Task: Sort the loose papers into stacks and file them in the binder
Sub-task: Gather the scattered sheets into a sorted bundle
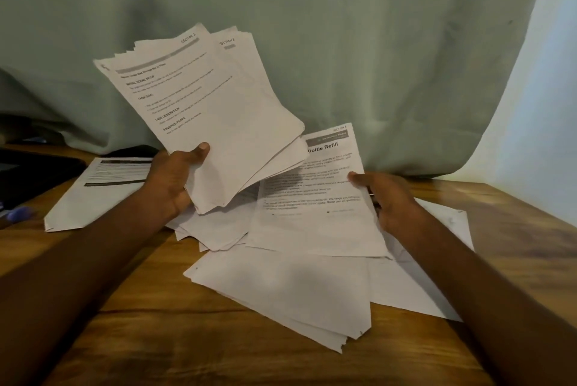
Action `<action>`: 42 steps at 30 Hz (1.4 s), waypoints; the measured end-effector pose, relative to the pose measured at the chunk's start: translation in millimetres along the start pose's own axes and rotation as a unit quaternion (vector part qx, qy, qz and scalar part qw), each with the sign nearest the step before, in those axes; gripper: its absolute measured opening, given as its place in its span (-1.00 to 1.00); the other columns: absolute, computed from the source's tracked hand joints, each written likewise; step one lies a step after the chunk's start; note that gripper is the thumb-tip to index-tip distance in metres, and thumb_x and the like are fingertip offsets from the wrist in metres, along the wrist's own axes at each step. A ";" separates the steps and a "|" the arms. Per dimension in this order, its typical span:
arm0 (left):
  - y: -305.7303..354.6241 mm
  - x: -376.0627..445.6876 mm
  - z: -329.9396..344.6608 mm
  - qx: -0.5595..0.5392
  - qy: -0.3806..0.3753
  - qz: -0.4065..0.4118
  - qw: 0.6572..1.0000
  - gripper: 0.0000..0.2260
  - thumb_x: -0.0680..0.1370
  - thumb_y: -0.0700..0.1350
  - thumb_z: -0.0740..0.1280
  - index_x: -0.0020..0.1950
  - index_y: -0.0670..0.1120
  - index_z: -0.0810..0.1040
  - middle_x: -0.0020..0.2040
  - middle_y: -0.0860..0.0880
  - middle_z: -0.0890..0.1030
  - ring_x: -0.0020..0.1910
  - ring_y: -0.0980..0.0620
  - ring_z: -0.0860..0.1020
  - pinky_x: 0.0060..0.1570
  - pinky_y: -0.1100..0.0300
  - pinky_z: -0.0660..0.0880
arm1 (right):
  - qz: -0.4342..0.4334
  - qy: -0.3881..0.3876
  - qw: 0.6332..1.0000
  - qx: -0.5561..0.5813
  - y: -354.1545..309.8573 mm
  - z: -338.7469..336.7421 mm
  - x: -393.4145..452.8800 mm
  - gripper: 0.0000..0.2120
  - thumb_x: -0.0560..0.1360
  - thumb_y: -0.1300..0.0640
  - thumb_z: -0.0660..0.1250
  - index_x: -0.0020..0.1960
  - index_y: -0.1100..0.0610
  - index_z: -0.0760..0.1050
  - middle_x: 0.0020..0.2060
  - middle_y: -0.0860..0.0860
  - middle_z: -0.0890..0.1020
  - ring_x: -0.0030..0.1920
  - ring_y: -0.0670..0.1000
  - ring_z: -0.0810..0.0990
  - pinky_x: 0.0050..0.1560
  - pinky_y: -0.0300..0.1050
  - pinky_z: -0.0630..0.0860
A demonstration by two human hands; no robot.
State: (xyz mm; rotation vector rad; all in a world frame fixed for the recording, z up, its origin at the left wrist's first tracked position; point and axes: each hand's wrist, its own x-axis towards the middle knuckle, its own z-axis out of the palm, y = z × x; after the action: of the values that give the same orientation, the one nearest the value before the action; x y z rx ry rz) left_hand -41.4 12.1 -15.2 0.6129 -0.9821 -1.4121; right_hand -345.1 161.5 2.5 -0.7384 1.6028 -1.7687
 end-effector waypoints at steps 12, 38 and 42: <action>3.1 -2.2 2.2 0.009 -0.018 -0.012 1.000 -0.66 0.56 -0.19 0.45 0.33 -0.04 0.58 0.08 -0.01 0.69 0.01 -0.03 0.65 -0.18 0.08 0.57 | -0.097 -0.096 0.956 -0.259 -5.5 0.1 -3.4 -0.85 0.58 0.10 0.38 0.12 0.09 0.64 -0.13 0.02 0.77 -0.17 0.07 0.75 -0.29 -0.16 0.50; -16.4 -16.0 18.5 0.031 -0.076 0.017 0.996 -0.64 0.60 -0.23 0.38 0.40 -0.07 0.51 0.14 0.01 0.65 -0.01 0.09 0.64 -0.10 0.19 0.55 | -0.142 0.015 0.989 0.045 -30.1 -70.1 16.1 -0.66 0.51 0.08 0.50 0.25 0.14 0.60 0.08 0.07 0.72 0.15 0.16 0.67 0.16 0.12 0.62; -18.5 -10.3 17.7 0.018 -0.069 0.014 0.997 -0.66 0.62 -0.23 0.35 0.40 -0.11 0.50 0.09 0.03 0.64 -0.09 0.17 0.64 -0.18 0.30 0.57 | -0.061 -0.244 0.922 0.295 -23.1 -57.2 11.7 -0.62 0.65 0.07 0.26 0.46 0.07 0.43 0.37 0.11 0.58 0.37 0.20 0.55 0.30 0.44 0.43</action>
State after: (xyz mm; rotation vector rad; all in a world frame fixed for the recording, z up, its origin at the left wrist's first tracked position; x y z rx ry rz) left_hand -64.9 23.6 -24.1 0.5320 -1.1229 -1.4281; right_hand -398.1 190.5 19.5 -0.8915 0.6546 -1.8277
